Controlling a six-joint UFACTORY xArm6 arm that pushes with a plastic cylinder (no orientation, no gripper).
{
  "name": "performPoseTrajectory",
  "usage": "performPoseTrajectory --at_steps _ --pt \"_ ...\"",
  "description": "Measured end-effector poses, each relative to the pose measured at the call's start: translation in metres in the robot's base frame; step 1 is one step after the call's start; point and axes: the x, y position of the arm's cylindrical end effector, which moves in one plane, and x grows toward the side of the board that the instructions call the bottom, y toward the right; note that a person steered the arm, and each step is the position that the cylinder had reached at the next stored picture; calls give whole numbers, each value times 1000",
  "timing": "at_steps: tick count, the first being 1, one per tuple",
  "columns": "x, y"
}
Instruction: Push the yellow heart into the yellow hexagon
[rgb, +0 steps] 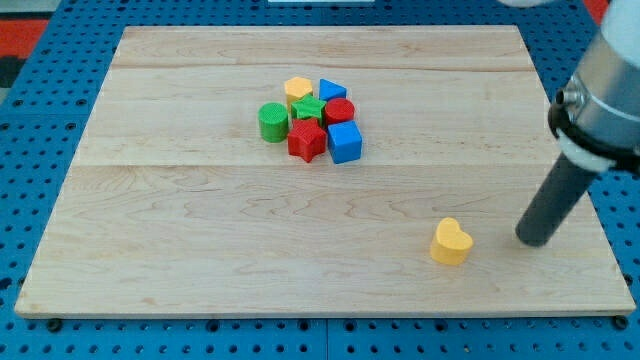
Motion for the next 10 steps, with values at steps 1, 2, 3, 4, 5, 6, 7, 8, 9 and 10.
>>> performPoseTrajectory --at_steps 1,2,3,4,5,6,7,8,9,10 --pt "3 -51" --pt "-16 -120" --pt "-24 -171" --pt "-33 -206" --pt "-23 -227" --pt "-14 -229" --pt "-22 -270" --pt "-18 -301" --pt "-14 -324" --pt "-26 -372"
